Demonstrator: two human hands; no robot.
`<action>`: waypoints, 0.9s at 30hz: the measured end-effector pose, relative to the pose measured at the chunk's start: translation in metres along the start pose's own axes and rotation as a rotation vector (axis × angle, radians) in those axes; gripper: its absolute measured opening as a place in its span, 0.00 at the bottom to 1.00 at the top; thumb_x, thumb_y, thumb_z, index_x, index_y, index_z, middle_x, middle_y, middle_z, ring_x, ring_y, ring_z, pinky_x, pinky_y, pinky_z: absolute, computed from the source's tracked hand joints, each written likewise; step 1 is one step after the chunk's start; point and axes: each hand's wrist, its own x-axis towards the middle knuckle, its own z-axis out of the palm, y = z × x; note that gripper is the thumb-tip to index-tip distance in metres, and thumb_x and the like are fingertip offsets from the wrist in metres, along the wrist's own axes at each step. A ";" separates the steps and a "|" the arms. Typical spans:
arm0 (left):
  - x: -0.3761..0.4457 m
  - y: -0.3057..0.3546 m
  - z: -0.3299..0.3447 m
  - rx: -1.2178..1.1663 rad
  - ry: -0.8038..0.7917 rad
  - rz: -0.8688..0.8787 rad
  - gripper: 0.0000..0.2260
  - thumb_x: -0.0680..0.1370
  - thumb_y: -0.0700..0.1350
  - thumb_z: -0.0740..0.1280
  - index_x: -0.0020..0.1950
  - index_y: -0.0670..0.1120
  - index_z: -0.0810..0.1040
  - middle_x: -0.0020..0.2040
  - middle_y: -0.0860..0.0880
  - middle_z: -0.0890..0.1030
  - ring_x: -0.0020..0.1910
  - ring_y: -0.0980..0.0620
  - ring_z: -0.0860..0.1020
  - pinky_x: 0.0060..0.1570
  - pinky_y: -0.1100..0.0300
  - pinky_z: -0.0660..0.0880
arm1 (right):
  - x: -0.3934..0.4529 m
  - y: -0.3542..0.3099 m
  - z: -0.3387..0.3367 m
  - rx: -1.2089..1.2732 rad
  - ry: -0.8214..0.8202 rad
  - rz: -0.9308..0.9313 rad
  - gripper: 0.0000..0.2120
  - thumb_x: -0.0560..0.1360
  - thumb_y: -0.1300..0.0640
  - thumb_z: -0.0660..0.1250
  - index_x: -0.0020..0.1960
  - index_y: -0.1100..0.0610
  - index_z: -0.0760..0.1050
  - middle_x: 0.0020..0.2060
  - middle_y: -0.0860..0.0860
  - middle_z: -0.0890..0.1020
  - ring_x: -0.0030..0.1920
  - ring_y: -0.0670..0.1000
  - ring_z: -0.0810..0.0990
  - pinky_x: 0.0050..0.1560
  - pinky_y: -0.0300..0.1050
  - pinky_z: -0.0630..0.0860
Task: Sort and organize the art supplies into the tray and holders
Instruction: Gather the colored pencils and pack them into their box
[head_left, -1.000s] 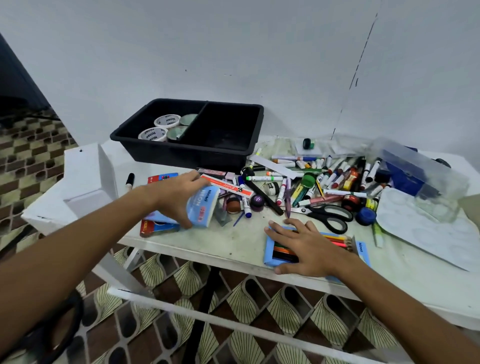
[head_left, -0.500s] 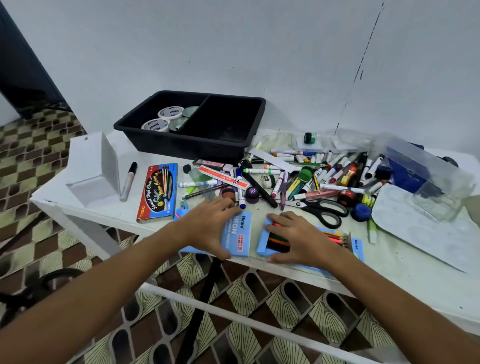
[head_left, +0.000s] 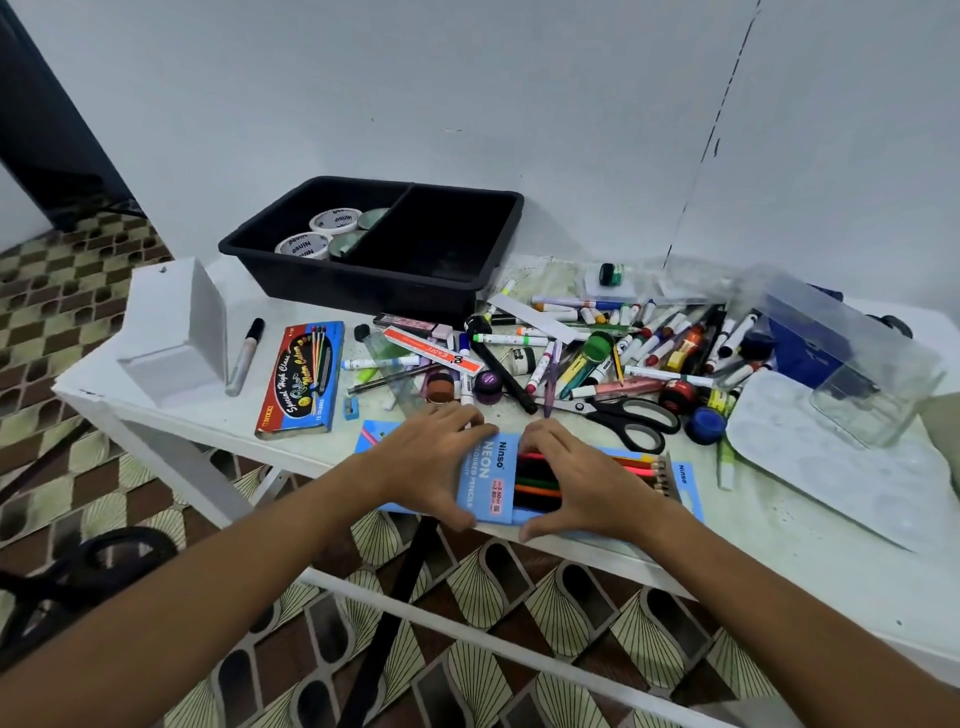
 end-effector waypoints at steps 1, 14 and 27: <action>0.001 0.002 0.001 -0.002 -0.007 0.002 0.49 0.62 0.71 0.65 0.74 0.43 0.62 0.65 0.45 0.68 0.64 0.48 0.67 0.64 0.55 0.63 | -0.002 0.000 -0.001 -0.002 -0.008 0.013 0.42 0.63 0.33 0.73 0.66 0.57 0.64 0.66 0.50 0.65 0.59 0.49 0.71 0.59 0.45 0.74; 0.010 0.012 0.007 -0.016 0.017 0.008 0.49 0.62 0.73 0.62 0.74 0.43 0.63 0.66 0.45 0.68 0.65 0.48 0.65 0.66 0.51 0.61 | -0.013 0.012 -0.019 -0.380 -0.159 0.120 0.52 0.63 0.30 0.70 0.76 0.55 0.56 0.69 0.52 0.65 0.67 0.53 0.64 0.67 0.51 0.62; 0.012 0.017 0.010 -0.042 0.078 0.029 0.47 0.63 0.72 0.62 0.72 0.42 0.66 0.64 0.44 0.69 0.63 0.48 0.68 0.63 0.53 0.63 | -0.018 0.022 -0.029 -0.439 -0.184 0.159 0.51 0.61 0.28 0.70 0.74 0.53 0.59 0.64 0.51 0.69 0.63 0.52 0.66 0.63 0.52 0.65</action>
